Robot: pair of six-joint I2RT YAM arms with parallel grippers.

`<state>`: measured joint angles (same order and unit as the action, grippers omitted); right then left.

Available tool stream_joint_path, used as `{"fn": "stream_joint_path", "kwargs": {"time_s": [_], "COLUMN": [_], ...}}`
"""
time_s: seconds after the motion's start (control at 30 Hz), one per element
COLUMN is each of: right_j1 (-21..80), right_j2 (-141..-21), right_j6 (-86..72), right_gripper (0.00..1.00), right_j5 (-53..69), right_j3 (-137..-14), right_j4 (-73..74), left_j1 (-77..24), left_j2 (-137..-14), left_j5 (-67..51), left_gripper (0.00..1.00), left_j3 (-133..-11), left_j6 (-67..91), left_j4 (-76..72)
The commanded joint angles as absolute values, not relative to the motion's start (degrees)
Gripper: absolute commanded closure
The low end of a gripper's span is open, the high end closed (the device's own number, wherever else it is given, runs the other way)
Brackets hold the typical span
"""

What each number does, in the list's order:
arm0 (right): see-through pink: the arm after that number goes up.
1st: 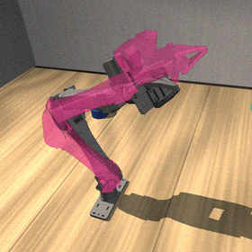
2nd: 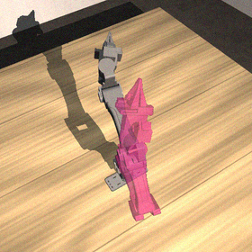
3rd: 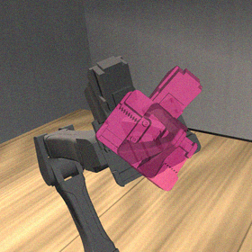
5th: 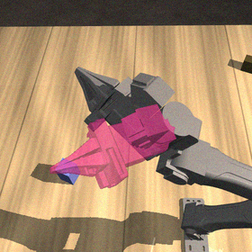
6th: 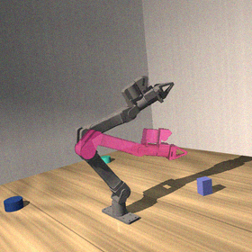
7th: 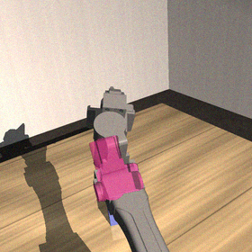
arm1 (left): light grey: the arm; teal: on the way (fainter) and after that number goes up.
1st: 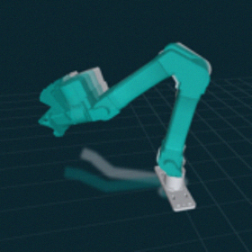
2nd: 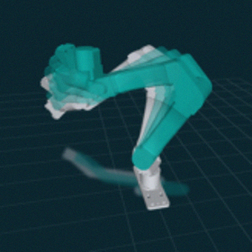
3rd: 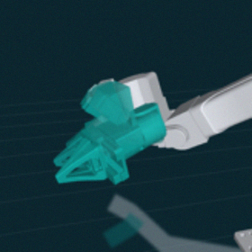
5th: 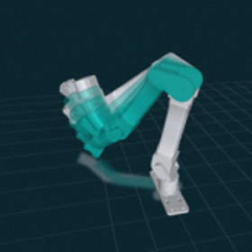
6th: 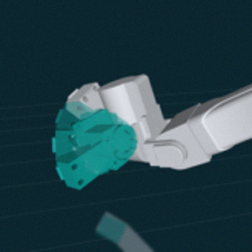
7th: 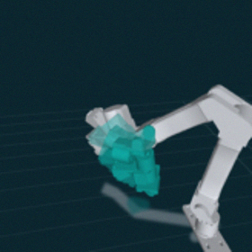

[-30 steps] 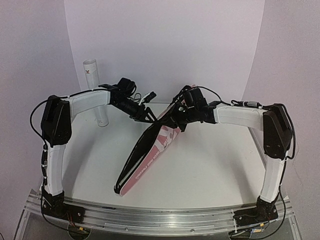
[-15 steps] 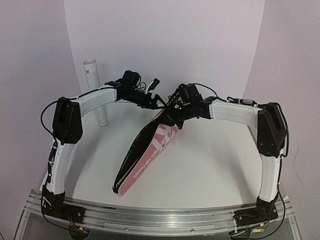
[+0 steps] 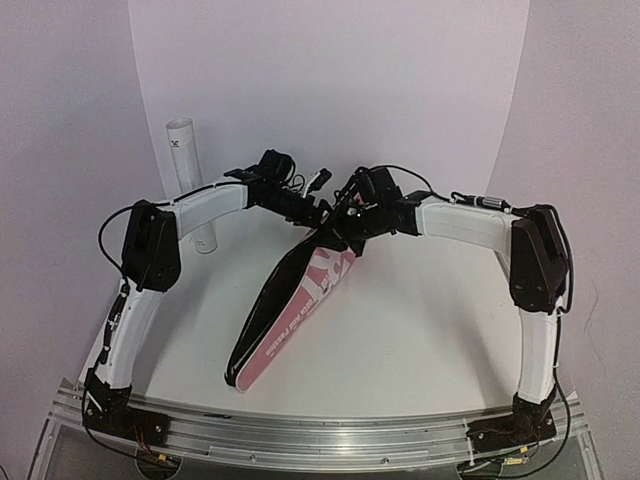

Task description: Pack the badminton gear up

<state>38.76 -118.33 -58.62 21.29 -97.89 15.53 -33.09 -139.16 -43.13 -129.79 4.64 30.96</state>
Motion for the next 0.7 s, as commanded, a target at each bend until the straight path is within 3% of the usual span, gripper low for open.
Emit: {"fn": "stream_joint_path", "kwargs": {"time_s": [0.0, 0.1, 0.13, 0.67], "right_j1": [39.3, 39.3, 39.3, 46.5], "right_j2": [-119.8, -119.8, -119.7, -119.7], "right_j6": [-57.5, -57.5, -57.6, -62.3], "right_gripper": [1.00, 1.00, 1.00, 1.00], "right_j5": [23.2, 23.1, 22.9, 21.2], "right_j3": [-100.7, -101.0, -101.0, -100.5], "right_j4": [17.5, 17.9, 18.1, 18.9], "left_j1": [-33.5, -33.5, -33.5, -30.9], "left_j2": [-140.8, -141.2, -141.1, -140.7], "left_j5": [-42.5, -41.5, -41.0, -22.8], "left_gripper": [0.47, 0.91, 0.98, 1.00], "left_j3": [-133.1, -133.2, -133.5, -145.0], "left_j6": [5.1, 6.9, 8.0, 22.4], "left_j4": [29.6, 28.3, 27.6, 23.7]}}
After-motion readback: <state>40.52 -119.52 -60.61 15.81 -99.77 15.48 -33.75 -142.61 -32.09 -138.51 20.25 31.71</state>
